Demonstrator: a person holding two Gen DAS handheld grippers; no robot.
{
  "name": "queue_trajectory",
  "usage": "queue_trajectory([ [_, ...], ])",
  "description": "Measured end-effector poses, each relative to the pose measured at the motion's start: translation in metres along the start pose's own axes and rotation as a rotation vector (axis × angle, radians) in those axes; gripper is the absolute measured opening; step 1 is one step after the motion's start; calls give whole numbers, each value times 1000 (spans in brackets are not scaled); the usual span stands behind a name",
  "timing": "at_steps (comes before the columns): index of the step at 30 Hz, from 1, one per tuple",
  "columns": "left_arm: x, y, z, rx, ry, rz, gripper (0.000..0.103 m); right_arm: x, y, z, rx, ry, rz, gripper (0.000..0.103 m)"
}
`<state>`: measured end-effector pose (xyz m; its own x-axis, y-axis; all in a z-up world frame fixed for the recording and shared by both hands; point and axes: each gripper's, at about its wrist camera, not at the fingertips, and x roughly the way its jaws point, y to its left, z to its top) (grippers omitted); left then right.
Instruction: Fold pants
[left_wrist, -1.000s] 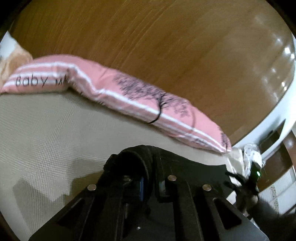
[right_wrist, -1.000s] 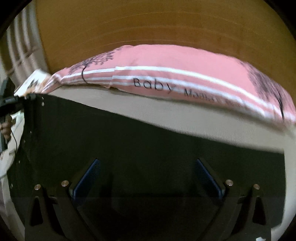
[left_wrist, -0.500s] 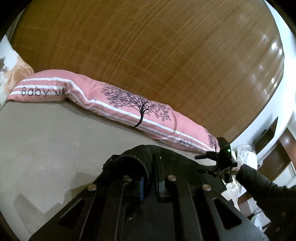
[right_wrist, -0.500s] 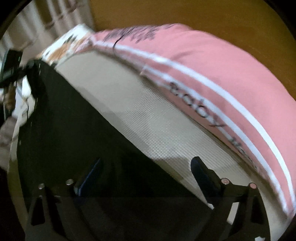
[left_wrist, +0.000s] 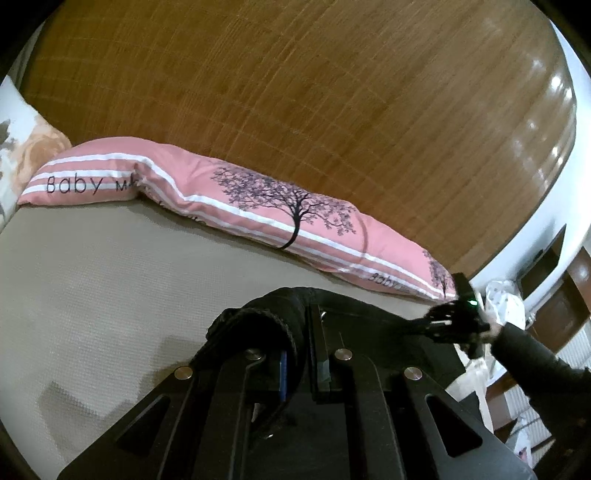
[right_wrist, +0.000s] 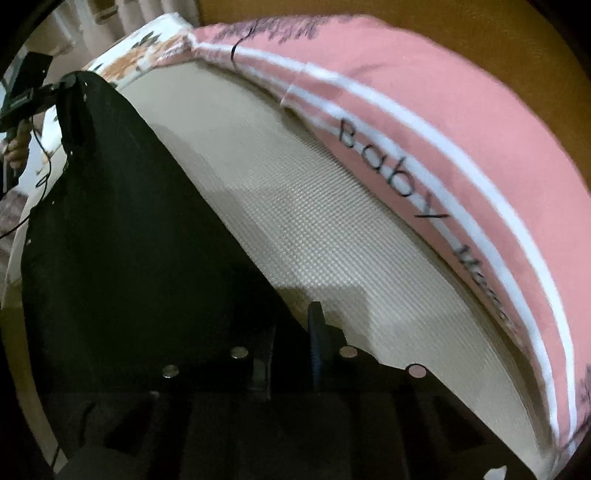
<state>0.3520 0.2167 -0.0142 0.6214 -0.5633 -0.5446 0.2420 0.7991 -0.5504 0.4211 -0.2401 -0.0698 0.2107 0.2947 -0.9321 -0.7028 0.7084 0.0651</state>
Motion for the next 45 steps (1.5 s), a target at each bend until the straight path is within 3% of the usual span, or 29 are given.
queue_trajectory([
  [8,-27,-13,-13,48,3,15,9,-61,42,-28,63,-94,-160,9],
  [15,-67,-25,-49,93,37,11,10,-95,105,-71,120,-143,-266,9],
  [25,-100,-16,-128,134,161,68,16,-96,180,-137,210,-135,-233,8],
  [31,-83,-7,-175,214,300,201,16,-64,204,-167,254,-79,-200,8],
  [36,-78,-13,-192,277,334,296,21,-50,204,-175,333,-79,-214,10],
  [38,-82,-14,-192,265,336,318,25,-51,204,-176,363,-93,-231,13],
  [39,-84,-14,-191,257,335,337,27,-52,206,-177,381,-106,-235,19],
  [41,-90,-15,-190,248,328,366,44,-56,209,-177,402,-120,-244,31],
  [43,-101,-13,-190,238,303,421,55,-65,215,-179,428,-149,-236,36],
  [45,-113,-10,-189,195,270,431,59,-79,220,-184,471,-197,-230,41],
])
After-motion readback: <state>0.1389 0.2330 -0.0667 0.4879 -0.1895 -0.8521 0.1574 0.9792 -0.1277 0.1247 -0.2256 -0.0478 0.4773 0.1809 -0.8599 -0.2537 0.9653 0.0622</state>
